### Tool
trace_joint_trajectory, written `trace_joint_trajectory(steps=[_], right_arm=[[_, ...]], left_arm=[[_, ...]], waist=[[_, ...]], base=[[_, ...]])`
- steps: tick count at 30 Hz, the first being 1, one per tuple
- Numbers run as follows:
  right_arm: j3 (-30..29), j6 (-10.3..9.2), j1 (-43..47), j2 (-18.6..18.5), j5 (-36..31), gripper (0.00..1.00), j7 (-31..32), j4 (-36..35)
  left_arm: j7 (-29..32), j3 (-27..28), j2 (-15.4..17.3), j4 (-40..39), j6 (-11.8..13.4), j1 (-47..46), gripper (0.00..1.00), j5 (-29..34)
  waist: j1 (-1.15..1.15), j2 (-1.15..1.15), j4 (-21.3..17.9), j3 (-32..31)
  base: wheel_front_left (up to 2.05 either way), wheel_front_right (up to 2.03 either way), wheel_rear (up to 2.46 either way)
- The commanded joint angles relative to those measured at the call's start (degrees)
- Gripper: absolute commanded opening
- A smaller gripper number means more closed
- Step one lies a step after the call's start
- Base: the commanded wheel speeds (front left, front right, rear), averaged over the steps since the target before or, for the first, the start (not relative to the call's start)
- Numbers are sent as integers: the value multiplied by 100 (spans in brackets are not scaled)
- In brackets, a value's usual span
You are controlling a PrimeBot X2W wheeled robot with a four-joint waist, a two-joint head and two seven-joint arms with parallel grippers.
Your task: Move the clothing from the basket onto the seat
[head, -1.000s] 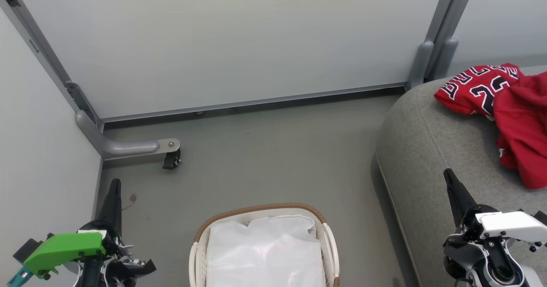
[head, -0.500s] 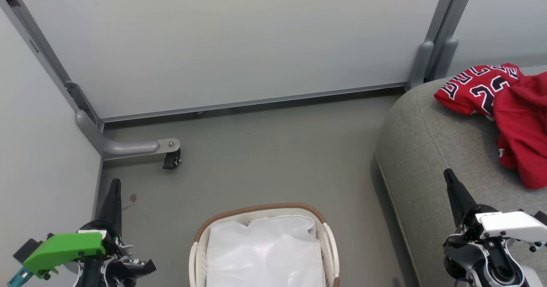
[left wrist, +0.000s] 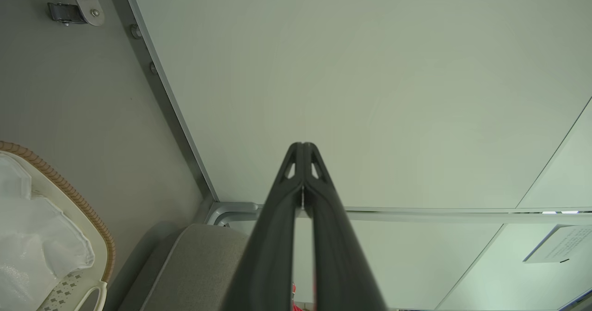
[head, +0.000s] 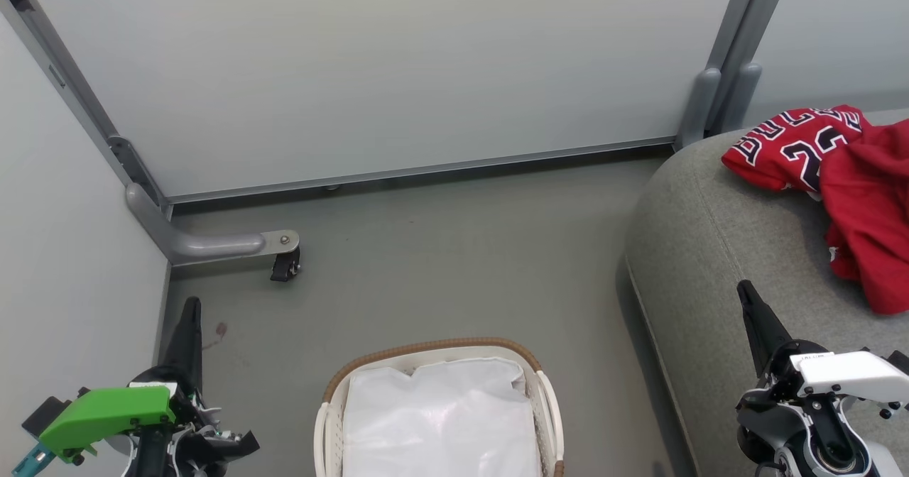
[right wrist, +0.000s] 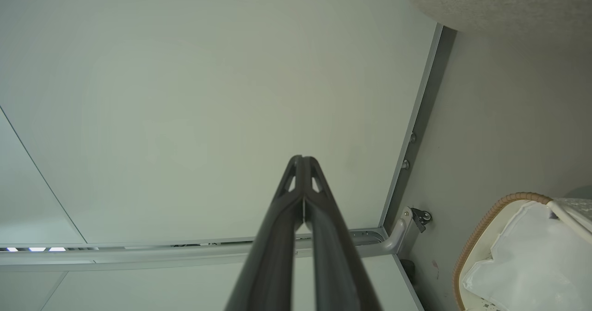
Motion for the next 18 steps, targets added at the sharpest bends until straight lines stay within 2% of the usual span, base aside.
trace_joint_trajectory(steps=[1,18], right_arm=[[-12,-4,59,-36,18,0,19,-19],[-12,-4,59,-36,18,0,19,-19]], left_arm=[[16,13,33,-5,-35,-60,0,-28],[16,12,33,-5,-35,-60,0,-28]], waist=[[0,0,0,0],[0,0,0,0]], base=[[0,0,0],[0,0,0]])
